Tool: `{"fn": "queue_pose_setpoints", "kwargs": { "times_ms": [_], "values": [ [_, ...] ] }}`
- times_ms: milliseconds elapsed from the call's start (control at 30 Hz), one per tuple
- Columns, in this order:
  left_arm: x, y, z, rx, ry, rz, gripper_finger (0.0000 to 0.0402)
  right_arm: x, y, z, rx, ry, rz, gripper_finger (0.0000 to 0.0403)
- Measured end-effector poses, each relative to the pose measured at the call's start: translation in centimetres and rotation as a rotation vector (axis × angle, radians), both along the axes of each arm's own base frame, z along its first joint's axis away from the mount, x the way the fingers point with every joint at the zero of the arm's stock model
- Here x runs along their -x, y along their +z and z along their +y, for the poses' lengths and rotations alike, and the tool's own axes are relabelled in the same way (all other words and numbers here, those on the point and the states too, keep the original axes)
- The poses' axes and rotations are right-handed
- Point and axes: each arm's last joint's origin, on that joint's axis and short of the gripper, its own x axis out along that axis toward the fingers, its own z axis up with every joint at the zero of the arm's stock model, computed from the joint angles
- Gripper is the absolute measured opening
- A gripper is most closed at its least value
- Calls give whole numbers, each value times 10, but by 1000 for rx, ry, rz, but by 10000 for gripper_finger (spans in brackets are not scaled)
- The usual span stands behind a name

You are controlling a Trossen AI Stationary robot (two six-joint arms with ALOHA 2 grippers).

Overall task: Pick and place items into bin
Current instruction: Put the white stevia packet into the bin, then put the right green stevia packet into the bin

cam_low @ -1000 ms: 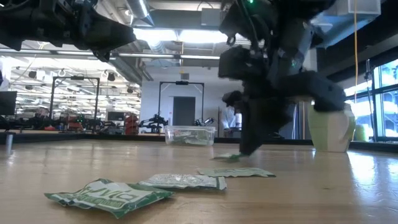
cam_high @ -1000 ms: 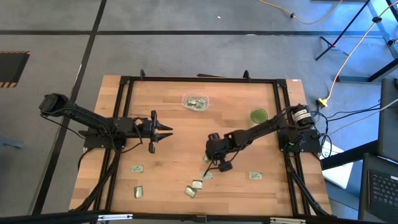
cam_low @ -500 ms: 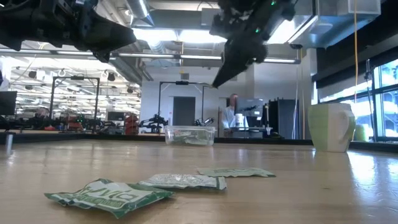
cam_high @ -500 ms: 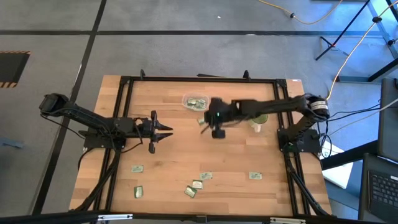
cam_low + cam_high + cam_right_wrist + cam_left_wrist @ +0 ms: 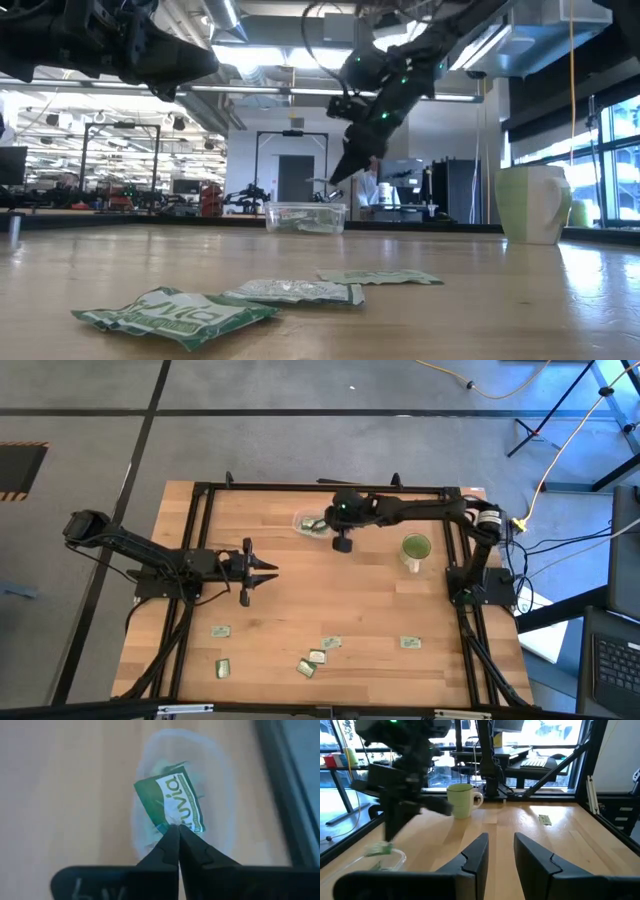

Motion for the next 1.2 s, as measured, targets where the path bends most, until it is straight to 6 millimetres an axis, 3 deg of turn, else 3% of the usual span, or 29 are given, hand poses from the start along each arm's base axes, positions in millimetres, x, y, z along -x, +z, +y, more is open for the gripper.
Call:
{"fn": "queue_pose_setpoints", "kwargs": {
  "times_ms": [167,500,833,933,1067,1200],
  "values": [
    [0,0,0,4,0,1,86,-1,-12,-15,-34,-28,-20,2],
    [0,-1,0,6,0,6,86,-2,-28,-19,-52,-25,25,8],
    [0,-3,0,3,1,28,86,-2,-28,-19,-67,-43,24,86],
    [0,-2,0,-14,0,24,86,-5,-20,-21,-78,-76,22,111],
    [0,1,0,-59,6,-7,86,-9,7,-15,-120,-56,20,125],
    [0,2,1,-52,22,-12,86,-9,35,12,-225,55,-1,126]
  ]
}}
